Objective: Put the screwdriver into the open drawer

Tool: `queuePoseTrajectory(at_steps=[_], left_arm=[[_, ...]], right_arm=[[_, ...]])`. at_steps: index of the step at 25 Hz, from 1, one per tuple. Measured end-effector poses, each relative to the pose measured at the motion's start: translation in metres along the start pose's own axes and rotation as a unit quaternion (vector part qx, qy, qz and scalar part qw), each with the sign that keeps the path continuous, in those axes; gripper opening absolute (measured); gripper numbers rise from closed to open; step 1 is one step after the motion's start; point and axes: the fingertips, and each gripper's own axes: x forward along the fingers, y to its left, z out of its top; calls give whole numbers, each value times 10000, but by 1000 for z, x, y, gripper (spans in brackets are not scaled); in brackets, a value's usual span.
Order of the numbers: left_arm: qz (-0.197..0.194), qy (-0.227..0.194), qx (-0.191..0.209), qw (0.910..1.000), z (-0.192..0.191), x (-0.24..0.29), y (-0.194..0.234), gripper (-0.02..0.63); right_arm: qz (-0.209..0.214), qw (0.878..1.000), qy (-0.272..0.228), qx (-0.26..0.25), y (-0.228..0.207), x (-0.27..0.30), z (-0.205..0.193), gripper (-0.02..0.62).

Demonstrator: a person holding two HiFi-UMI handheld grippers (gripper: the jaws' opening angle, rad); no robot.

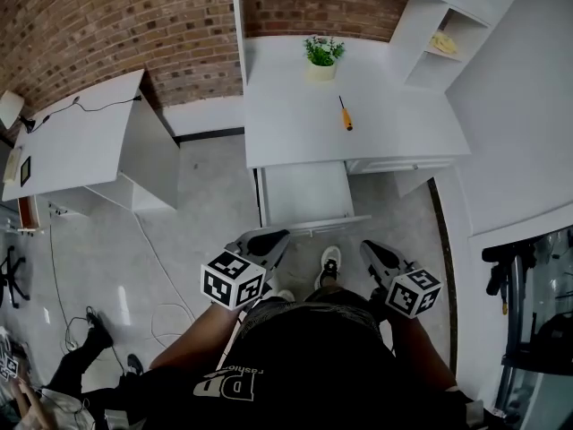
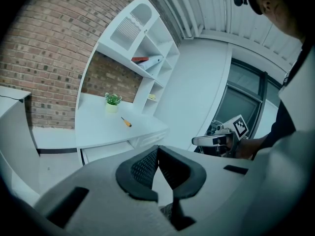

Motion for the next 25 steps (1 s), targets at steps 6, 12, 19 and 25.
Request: queuePoseTrajectory(at_steps=[6, 12, 19, 25], left_arm=[[158, -7, -18, 9999, 7, 6, 17, 18], [365, -39, -142, 9992, 18, 17, 35, 18], [606, 30, -265, 9978, 31, 42, 55, 18], [857, 105, -322, 9957, 46, 71, 70, 18]], right_arm=[[70, 10000, -45, -44, -16, 24, 19, 3], [190, 9997, 10, -131, -36, 52, 44, 5], [267, 9989, 267, -266, -77, 92, 68, 5], [198, 9968, 635, -432, -126, 133, 81, 5]])
